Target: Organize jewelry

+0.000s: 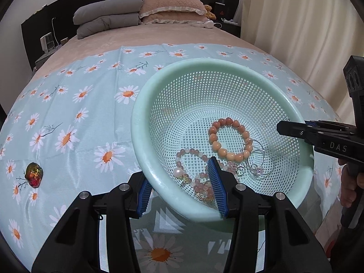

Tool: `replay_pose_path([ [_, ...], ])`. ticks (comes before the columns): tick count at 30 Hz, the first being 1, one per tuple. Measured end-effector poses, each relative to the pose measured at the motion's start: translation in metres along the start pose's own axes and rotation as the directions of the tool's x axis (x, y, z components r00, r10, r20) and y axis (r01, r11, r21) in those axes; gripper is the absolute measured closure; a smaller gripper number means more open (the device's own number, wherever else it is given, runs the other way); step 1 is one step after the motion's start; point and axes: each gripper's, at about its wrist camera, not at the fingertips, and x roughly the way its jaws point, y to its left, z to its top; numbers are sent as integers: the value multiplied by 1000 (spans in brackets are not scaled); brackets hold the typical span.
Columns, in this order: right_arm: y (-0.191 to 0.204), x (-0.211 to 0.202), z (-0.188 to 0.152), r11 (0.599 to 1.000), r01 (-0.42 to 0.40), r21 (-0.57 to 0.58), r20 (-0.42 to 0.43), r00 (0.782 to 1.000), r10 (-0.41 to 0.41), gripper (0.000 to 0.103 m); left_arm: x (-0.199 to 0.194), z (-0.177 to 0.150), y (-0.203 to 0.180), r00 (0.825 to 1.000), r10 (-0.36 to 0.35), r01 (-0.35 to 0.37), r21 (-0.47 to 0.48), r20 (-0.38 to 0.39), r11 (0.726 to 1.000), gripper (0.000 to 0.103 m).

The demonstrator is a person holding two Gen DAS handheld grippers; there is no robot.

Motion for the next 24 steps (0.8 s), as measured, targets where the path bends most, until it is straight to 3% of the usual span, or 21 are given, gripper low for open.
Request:
replay_pose_path([
  [14,0,14,-5,1000,29,-12,-18,999,-29,76,7,-4,-3,1000,8,-9,21,14,1000,52],
  [15,1,14,-5,999,40,-19,-18,999,-40,71,6,-3,-4,1000,12,-13,30,17,999,47],
  [16,2,13,-5,998,53,-26,-15,998,-53,66,4,-2,-6,999,25,-26,36,24,999,35],
  [17,3,12,-5,997,63,-34,-7,998,-64,52,0,-1,-7,999,33,-34,39,41,999,30],
  [18,4,8,-5,997,69,-41,8,998,-69,45,-5,0,-7,998,27,-29,40,58,999,26],
  [24,5,-13,-4,993,98,-65,52,994,-95,38,-35,5,-4,991,34,-37,22,129,999,19],
])
